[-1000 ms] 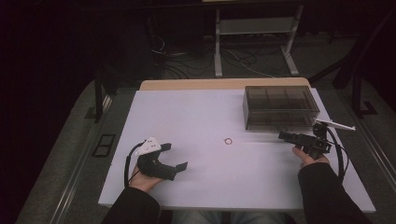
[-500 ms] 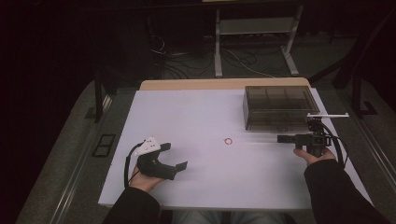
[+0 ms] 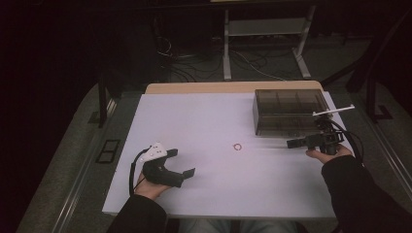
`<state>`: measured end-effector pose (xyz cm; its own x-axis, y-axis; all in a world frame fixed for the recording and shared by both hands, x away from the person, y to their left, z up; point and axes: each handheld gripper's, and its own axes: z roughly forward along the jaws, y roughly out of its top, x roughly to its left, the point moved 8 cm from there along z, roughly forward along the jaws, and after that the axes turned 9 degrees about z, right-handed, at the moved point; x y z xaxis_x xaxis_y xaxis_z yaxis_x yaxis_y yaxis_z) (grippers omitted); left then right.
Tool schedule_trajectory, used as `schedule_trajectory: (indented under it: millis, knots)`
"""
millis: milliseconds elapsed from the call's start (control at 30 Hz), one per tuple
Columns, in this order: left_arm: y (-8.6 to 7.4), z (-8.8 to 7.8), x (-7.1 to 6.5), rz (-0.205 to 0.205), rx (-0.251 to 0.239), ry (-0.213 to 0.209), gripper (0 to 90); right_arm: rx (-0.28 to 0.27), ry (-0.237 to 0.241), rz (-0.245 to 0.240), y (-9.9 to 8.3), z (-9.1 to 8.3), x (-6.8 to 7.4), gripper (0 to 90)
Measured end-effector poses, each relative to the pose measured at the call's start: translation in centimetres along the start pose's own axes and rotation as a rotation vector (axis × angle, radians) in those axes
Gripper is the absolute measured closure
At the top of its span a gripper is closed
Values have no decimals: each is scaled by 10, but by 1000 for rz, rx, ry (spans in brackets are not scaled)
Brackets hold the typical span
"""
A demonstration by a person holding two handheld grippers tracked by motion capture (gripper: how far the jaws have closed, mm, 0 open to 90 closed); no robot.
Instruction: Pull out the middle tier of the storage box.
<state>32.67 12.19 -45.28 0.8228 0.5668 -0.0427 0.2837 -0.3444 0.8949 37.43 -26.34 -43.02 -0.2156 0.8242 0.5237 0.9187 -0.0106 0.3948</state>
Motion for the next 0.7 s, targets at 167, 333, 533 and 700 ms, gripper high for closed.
schedule_trajectory:
  millis: [167,333,533,700]
  knots:
    - [0,0,0,-1,0,1,0,39,29,-67,8,-6,5,372]
    - [0,1,0,-2,0,-1,0,66,27,-110,15,-11,4,360]
    - [0,1,-1,0,0,-3,0,95,34,-148,21,-14,1,360]
    - [0,1,-1,0,0,-5,0,74,60,-197,28,-15,-1,359]
